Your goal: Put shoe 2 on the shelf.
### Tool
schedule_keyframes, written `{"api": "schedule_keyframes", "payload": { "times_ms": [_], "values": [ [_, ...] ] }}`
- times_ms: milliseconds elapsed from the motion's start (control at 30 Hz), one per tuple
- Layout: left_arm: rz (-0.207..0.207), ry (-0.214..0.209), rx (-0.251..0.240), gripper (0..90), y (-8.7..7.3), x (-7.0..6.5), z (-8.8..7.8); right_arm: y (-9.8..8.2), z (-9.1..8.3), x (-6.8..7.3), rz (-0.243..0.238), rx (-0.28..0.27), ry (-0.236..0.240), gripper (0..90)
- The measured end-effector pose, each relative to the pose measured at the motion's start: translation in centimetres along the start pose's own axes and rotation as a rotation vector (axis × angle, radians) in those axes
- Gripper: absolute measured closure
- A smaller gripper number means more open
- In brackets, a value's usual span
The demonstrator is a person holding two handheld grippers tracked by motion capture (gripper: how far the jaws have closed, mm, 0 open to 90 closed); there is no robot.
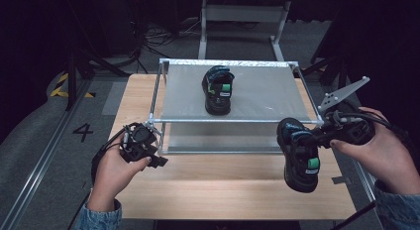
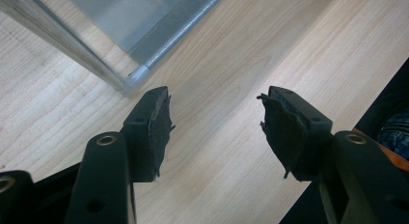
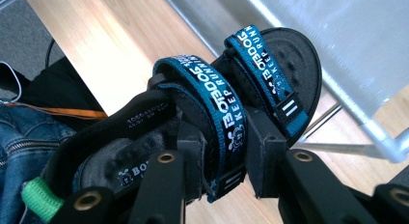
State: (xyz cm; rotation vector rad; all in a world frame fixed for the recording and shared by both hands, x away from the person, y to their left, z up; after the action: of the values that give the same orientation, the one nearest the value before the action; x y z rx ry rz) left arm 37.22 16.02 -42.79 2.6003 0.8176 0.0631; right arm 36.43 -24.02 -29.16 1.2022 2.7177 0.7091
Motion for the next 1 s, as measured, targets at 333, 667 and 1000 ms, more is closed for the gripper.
{"api": "schedule_keyframes", "payload": {
  "times_ms": [333,667,1000],
  "values": [
    [0.002,0.002,0.001,42.9,-0.4,0.2,-0.1,2.6,-1.1,-0.9,-0.004,-0.026,-0.012,71.0],
    [-0.014,0.006,0.009,42.8,-1.2,0.1,-0.2,6.0,-0.6,-2.1,-0.014,-0.044,-0.035,71.1],
    [-0.026,0.003,0.016,42.4,-2.1,-0.2,-0.1,9.5,0.9,-3.3,-0.009,-0.051,-0.042,71.1]
  ]
}}
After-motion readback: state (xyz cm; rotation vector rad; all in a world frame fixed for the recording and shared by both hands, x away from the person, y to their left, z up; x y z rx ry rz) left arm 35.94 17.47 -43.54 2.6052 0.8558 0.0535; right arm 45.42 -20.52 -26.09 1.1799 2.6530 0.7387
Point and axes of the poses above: each handheld gripper's, and its own axes: z roughly forward along the jaws, y roughly out of its top, x roughly to its left, the point moved 9 cm from there along z, roughly forward along the jaws, and after that the axes turned 10 degrees about z, right-handed, at the moved point
